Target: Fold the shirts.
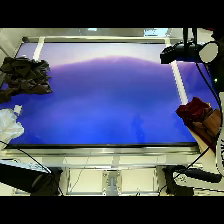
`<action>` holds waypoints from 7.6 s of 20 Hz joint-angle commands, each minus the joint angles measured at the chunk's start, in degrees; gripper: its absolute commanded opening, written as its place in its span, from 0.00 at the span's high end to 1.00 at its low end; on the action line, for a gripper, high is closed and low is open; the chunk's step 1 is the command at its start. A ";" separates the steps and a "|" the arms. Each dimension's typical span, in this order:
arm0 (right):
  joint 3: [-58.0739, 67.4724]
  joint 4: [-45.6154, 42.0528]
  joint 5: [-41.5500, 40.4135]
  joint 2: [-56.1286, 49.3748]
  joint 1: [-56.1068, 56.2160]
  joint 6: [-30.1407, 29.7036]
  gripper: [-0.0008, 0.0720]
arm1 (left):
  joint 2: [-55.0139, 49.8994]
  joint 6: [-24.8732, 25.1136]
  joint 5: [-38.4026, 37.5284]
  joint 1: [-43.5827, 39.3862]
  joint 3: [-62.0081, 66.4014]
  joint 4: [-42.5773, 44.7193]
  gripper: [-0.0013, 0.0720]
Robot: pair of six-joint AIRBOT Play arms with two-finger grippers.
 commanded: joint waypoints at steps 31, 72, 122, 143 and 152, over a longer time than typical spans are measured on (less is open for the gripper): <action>-0.02 -11.78 18.88 0.00 -0.07 1.49 0.61 | -1.20 9.35 23.85 -90.60 0.13 -31.19 0.96; -13.27 26.10 1.01 -9.07 0.59 1.53 0.95 | -5.05 7.02 -3.52 -66.62 16.37 -14.93 0.97; -35.26 -27.67 4.79 4.83 -7.10 16.48 0.50 | 11.74 18.47 5.75 -73.20 2.82 -35.78 0.14; -35.26 -20.59 -6.03 18.10 -12.55 19.96 0.13 | -2.21 14.99 11.63 -100.43 -14.58 -32.76 0.26; -35.26 -20.44 -6.47 18.10 -12.55 19.96 0.13 | -3.30 13.46 15.41 -103.08 -14.58 -32.72 0.41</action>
